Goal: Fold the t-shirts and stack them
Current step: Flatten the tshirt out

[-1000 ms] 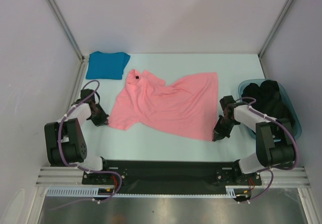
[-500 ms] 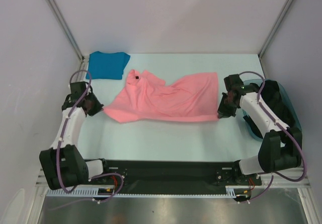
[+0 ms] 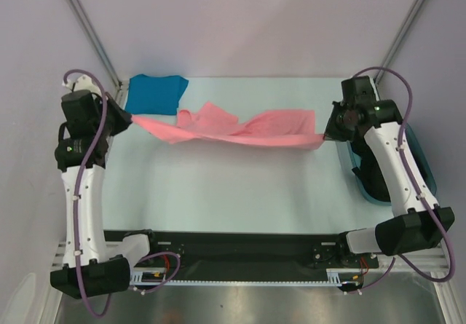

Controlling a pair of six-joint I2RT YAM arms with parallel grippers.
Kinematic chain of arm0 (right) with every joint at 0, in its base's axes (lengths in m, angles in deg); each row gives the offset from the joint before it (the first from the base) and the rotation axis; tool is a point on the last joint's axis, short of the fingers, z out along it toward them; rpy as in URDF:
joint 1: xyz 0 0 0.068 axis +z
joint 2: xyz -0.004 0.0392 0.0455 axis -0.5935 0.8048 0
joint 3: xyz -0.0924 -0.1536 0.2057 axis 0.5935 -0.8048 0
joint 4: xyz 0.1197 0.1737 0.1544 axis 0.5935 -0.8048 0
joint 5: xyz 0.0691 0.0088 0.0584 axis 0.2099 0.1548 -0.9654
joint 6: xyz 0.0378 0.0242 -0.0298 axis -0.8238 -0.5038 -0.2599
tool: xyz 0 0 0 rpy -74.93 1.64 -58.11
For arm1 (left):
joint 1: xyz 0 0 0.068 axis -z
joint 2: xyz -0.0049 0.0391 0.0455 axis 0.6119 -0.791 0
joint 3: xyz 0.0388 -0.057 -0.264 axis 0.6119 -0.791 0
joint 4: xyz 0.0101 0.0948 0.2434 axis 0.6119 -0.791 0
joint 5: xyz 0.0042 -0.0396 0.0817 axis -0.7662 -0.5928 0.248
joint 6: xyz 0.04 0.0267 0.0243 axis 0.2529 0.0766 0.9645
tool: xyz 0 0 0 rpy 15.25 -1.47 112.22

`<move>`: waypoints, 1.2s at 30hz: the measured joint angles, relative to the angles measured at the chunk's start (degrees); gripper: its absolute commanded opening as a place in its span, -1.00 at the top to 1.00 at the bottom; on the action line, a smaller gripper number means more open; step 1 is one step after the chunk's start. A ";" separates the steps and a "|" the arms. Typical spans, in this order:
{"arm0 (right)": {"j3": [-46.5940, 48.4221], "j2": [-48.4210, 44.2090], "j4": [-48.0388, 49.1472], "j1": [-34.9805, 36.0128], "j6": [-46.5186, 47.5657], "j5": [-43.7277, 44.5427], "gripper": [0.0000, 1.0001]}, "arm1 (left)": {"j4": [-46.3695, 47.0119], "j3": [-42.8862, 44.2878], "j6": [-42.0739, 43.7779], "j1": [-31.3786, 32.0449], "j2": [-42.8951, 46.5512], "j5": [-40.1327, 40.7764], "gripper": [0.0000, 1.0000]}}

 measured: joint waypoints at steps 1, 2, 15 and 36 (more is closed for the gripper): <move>2.05 -0.22 -1.05 0.00 0.07 -0.11 1.00 | -0.55 2.58 0.50 0.15 -0.61 0.00 1.00; 4.17 -0.46 -1.64 0.00 0.22 -0.07 1.00 | -0.50 5.55 0.94 0.35 -1.25 -0.11 0.99; 30.23 -3.56 -4.31 -1.55 2.12 2.32 1.00 | 1.77 32.96 5.66 0.76 -0.46 1.20 0.99; 39.08 -25.92 -6.75 -1.55 5.03 -3.34 1.00 | 1.66 55.84 19.04 16.98 12.37 17.77 0.99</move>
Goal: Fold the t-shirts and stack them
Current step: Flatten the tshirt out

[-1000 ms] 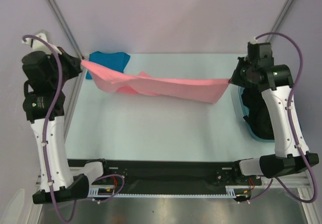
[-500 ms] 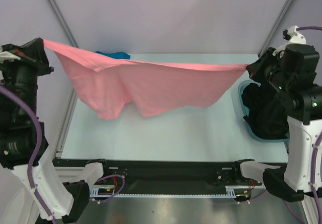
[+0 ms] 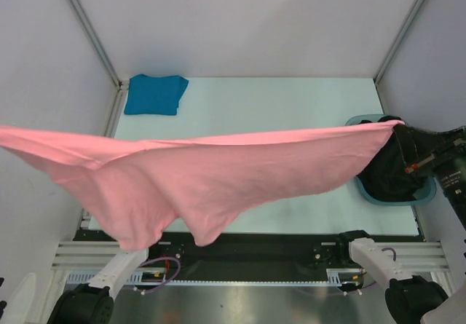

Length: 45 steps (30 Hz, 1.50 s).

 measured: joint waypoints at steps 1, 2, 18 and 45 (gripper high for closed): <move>0.59 -0.15 -0.24 0.00 -0.28 -0.50 1.00 | 0.59 0.04 0.72 0.52 0.31 0.07 1.00; 0.68 -0.17 -0.28 0.00 -0.72 -0.85 1.00 | 1.66 -0.28 1.25 0.79 0.52 -0.04 0.99; -45.33 16.22 26.29 -0.17 -6.58 1.38 1.00 | 34.32 -65.72 -1.51 0.87 -9.86 -9.20 0.99; -21.79 74.18 49.13 -7.13 -0.57 -0.76 1.00 | 30.45 -19.89 -3.26 0.92 -80.30 -12.11 0.99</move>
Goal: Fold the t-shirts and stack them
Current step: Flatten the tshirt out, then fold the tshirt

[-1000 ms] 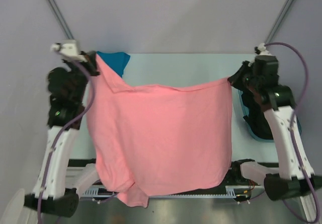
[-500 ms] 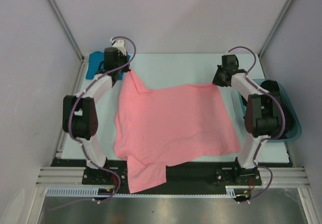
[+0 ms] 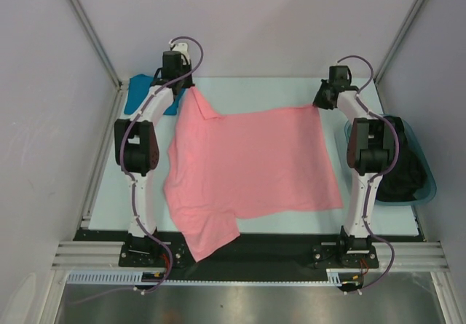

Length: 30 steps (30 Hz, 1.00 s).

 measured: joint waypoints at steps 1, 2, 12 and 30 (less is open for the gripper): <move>0.87 0.37 -0.33 -0.33 -0.02 -0.37 1.00 | -1.22 1.33 0.02 0.00 -0.87 0.81 0.99; 1.77 0.76 -0.70 -0.74 -0.02 -0.68 1.00 | -2.60 2.60 0.04 0.00 -1.68 1.84 0.99; 11.39 4.83 -4.79 -3.45 -0.15 -2.80 1.00 | -9.64 6.14 -0.68 0.15 -3.52 5.25 0.99; 16.09 7.58 -13.31 -3.87 -0.33 -6.23 1.00 | -18.67 -1.14 -3.93 4.44 6.38 9.05 0.99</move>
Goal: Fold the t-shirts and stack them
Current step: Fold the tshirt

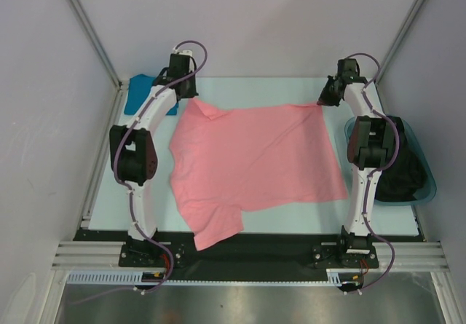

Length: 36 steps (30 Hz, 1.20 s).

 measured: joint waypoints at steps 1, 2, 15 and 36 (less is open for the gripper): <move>-0.02 0.00 -0.70 0.00 0.09 -0.04 1.00 | -0.66 -1.42 -0.98 0.15 1.49 -0.09 0.99; -0.02 0.00 -1.51 -0.02 0.15 -0.04 1.00 | -1.14 -3.04 -1.86 0.24 3.10 -0.28 0.99; -0.02 -0.50 -8.96 -1.49 1.55 -1.25 1.00 | -5.14 -23.87 -10.08 0.37 24.00 -2.71 0.99; -12.04 -10.88 -12.09 -3.50 2.47 -3.65 1.00 | -8.63 -37.05 -13.66 0.39 36.61 -6.29 1.00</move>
